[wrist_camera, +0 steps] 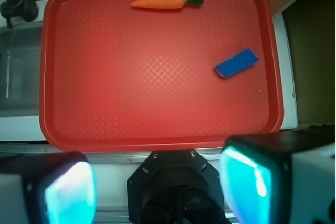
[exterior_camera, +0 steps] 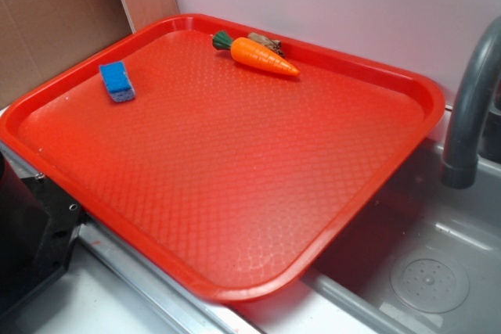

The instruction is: Grab the blue sponge.

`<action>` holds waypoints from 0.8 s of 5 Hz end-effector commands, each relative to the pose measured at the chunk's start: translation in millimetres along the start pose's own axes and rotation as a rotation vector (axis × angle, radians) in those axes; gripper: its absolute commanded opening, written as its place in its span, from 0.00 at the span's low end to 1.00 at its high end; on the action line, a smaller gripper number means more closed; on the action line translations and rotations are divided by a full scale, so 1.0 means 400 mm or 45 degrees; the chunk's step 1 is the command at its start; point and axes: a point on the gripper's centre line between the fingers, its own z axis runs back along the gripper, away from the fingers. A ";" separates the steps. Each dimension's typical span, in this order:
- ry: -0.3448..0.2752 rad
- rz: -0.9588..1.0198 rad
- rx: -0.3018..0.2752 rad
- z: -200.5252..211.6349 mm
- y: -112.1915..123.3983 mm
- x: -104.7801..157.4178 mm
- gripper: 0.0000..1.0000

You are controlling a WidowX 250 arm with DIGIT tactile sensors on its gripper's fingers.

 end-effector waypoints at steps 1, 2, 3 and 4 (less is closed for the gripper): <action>0.000 0.000 0.000 0.000 0.000 0.000 1.00; 0.152 0.311 0.090 -0.134 0.126 0.104 1.00; 0.098 0.626 0.167 -0.244 0.220 0.182 1.00; -0.002 0.946 0.129 -0.307 0.284 0.214 1.00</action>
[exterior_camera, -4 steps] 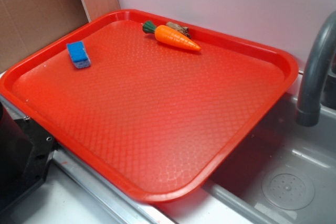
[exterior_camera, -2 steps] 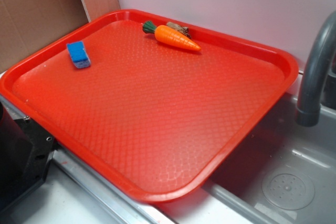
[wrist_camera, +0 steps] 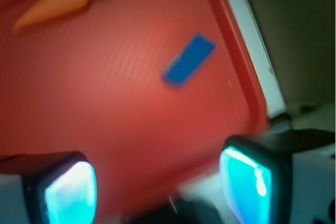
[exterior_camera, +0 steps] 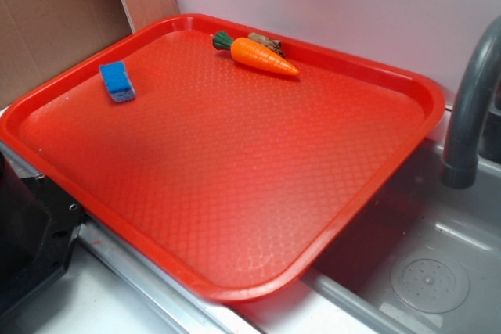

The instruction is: Grab the blue sponge.

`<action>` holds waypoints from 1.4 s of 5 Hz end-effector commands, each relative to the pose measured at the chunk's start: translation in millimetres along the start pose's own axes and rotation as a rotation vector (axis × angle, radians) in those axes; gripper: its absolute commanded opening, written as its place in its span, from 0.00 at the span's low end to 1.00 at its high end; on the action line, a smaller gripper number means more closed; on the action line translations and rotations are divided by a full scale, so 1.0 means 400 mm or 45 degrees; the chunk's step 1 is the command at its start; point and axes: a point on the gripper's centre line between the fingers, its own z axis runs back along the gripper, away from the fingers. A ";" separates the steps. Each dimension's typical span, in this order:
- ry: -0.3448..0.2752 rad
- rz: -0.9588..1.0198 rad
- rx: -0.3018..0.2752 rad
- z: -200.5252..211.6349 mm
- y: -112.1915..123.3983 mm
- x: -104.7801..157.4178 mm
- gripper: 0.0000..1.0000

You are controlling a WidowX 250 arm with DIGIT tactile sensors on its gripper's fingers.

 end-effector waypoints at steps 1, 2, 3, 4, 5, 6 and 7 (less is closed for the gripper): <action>-0.183 0.653 -0.057 -0.115 0.115 0.080 1.00; -0.149 0.873 -0.051 -0.178 0.217 0.067 1.00; -0.167 0.838 -0.035 -0.212 0.255 0.079 1.00; -0.155 0.806 0.015 -0.250 0.242 0.114 1.00; -0.146 0.754 0.046 -0.276 0.210 0.136 1.00; -0.136 0.750 0.057 -0.291 0.220 0.136 1.00; -0.102 0.703 0.064 -0.324 0.223 0.124 0.84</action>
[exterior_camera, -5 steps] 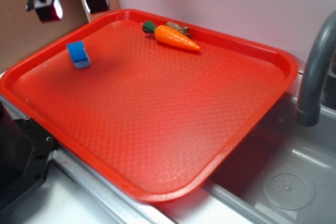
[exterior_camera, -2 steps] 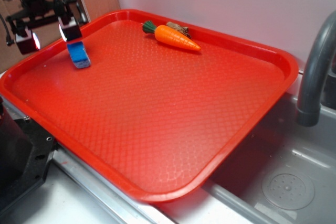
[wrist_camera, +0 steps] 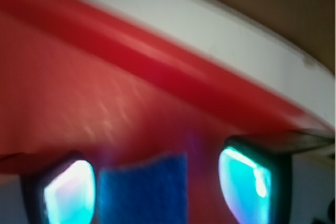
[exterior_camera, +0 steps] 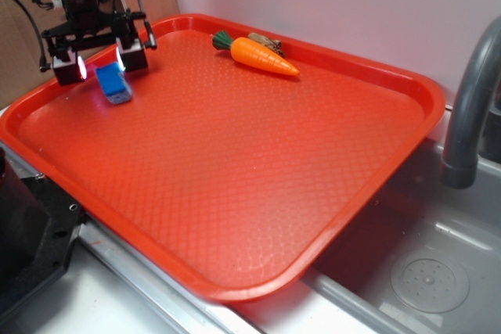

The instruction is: Grab the blue sponge.

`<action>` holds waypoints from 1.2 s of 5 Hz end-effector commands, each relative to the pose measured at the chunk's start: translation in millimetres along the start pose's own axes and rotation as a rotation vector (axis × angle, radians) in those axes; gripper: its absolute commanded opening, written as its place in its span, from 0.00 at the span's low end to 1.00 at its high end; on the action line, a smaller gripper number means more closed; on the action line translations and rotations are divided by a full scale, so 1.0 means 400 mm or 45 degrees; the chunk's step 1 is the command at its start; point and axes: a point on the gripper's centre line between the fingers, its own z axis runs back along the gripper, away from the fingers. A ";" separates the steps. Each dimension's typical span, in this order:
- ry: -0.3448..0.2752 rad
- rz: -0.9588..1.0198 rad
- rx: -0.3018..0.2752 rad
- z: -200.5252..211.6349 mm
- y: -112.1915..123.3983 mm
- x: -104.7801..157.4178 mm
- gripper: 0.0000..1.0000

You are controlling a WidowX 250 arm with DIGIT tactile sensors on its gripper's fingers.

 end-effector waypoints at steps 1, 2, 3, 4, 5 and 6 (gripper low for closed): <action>-0.022 -0.052 -0.015 -0.005 0.051 0.002 0.00; -0.031 -0.093 -0.025 0.004 0.061 -0.015 0.00; -0.053 -0.132 -0.066 0.053 -0.026 -0.047 0.00; -0.051 -0.139 -0.115 0.079 -0.012 -0.059 0.00; -0.042 -0.171 -0.115 0.082 -0.011 -0.071 0.00; -0.007 -0.275 -0.164 0.163 0.017 -0.068 0.00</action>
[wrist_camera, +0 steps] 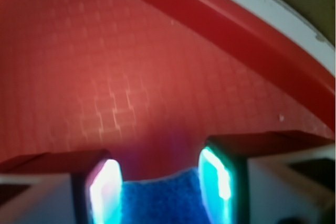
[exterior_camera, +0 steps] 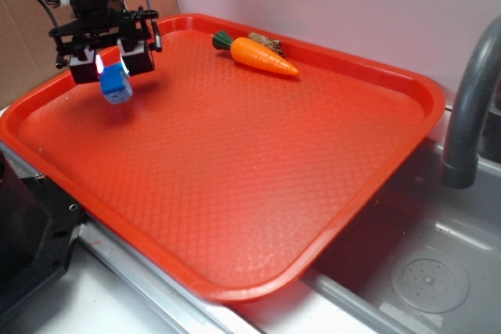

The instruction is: Grab the blue sponge.

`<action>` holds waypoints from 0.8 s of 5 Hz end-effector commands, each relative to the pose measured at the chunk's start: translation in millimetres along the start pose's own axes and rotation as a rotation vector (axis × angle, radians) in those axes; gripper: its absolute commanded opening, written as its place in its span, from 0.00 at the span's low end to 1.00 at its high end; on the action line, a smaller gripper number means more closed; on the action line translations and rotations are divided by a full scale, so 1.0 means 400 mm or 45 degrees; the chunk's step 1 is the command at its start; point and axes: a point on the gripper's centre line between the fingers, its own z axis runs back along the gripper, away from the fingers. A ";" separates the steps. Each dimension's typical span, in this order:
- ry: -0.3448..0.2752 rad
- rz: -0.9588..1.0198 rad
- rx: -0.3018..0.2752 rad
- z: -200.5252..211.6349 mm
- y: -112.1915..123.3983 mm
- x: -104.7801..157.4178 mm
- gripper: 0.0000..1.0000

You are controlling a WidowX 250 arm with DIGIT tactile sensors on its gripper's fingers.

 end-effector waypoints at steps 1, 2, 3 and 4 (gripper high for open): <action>-0.045 -0.341 -0.154 0.244 0.048 -0.038 0.00; -0.062 -0.608 -0.213 0.379 0.005 -0.112 0.00; -0.112 -0.822 -0.222 0.446 -0.013 -0.179 0.00; -0.168 -0.986 -0.230 0.469 -0.025 -0.222 0.00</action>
